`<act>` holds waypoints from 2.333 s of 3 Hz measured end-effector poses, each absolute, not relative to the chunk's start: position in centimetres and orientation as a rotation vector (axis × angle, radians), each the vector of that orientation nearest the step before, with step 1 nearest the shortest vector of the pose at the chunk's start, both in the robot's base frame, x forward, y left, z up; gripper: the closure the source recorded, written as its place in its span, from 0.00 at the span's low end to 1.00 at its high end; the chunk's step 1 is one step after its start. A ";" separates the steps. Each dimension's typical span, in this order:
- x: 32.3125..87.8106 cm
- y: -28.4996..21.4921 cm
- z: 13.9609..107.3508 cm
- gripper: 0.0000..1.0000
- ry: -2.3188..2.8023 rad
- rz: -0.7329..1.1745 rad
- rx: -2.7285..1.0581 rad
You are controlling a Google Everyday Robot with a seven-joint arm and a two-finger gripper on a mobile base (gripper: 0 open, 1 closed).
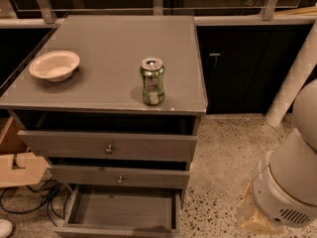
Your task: Close bottom drawer
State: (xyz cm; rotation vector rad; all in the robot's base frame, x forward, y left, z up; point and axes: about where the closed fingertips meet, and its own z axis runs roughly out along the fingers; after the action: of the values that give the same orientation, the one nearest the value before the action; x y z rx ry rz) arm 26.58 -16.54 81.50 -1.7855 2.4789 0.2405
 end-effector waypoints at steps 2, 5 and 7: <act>25.1 -13.2 74.0 1.00 2.527 0.383 -1.751; 25.4 -6.7 66.6 1.00 2.512 0.609 -1.722; 29.0 -5.4 60.1 1.00 2.522 0.632 -1.574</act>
Offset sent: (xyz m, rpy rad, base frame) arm -0.0220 0.0655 -0.1424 0.1127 0.1409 -0.0588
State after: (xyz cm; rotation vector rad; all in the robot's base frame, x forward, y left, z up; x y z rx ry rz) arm 29.02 -5.39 60.15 -1.5739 2.5219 0.6322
